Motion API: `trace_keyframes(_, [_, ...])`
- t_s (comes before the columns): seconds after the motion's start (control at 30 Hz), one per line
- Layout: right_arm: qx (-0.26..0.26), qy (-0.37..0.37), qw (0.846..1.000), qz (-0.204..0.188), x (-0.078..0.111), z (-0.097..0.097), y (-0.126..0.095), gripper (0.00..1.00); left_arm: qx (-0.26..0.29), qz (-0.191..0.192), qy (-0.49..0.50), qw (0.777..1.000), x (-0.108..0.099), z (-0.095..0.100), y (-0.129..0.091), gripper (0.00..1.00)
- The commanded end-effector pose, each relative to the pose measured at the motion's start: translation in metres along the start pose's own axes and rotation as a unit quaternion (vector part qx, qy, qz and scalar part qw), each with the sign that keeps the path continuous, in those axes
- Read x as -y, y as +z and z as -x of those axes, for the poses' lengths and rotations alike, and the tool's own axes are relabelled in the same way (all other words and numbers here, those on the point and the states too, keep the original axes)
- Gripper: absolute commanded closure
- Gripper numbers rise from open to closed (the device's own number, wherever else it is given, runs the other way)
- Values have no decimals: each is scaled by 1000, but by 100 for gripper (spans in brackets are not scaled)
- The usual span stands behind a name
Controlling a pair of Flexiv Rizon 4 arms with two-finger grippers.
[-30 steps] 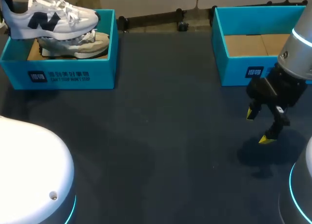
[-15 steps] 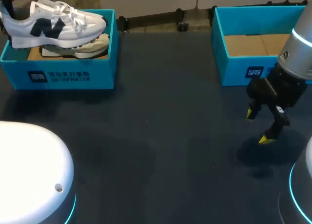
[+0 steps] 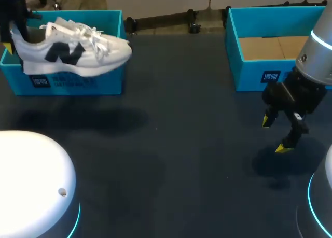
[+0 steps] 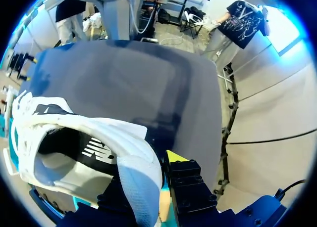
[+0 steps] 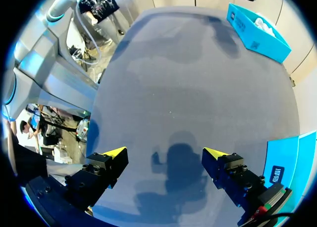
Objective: Take the shoe out of the shoebox, open the shoe tongue, remove and reinsert the insole, then place the shoe into the shoebox
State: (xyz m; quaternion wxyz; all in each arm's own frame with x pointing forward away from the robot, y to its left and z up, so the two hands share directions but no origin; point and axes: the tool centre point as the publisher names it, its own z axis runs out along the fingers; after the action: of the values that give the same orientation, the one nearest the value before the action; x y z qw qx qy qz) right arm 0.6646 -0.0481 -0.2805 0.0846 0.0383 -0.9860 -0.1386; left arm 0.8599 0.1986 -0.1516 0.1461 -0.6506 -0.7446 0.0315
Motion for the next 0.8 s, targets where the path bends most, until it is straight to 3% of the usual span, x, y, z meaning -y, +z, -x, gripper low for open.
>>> trace_keyframes(0.03, [0,0,1000,-1,0,0,0,0,-5,65,7,998,18,8,-3,100])
trace_keyframes(0.57, [0,0,1000,-1,0,0,0,0,-5,65,7,998,18,8,-3,100])
trace_keyframes(0.73, [0,0,1000,-1,0,0,0,0,4,40,1,999,48,37,13,100])
trace_keyframes(0.8, [0,0,1000,-1,0,0,0,0,11,13,0,1000,58,45,18,100])
